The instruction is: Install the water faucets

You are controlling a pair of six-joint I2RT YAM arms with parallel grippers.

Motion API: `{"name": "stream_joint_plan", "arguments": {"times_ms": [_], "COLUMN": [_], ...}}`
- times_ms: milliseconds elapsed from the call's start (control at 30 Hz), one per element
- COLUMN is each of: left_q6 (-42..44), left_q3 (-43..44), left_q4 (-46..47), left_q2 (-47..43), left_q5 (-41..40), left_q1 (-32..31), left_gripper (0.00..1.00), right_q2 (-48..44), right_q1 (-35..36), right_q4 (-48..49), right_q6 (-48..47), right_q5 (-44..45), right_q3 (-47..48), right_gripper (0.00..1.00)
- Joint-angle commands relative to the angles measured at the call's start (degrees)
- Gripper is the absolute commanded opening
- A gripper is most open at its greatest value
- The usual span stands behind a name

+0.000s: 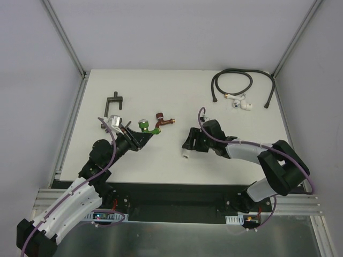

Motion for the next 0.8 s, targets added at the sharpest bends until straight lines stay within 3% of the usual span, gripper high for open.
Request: {"name": "stream_joint_plan", "arguments": {"times_ms": [0,200,433,767], "left_q6": [2.21,2.65,3.09,2.83], "left_q3": [3.47,4.26,4.61,4.79], "left_q4": [1.6,1.69,1.6,1.69], "left_q2": [0.16,1.31,2.28,2.72], "left_q5": [0.14,0.67,0.93,2.34], "left_q1": [0.2,0.29,0.29,0.29], "left_gripper": [0.0,0.0,0.0,0.0], "right_q2": [-1.85,-3.53,-6.34,-2.66], "right_q1": [-0.06,-0.15,-0.06,-0.15], "right_q4": [-15.45,-26.6,-37.0,-49.47], "right_q6": [-5.26,-14.22,-23.27,-36.11], "right_q5": [-0.81,-0.73,1.74,1.82], "right_q3": [-0.16,4.84,12.14,23.99], "right_gripper": [0.71,0.73,0.66,0.66]}}
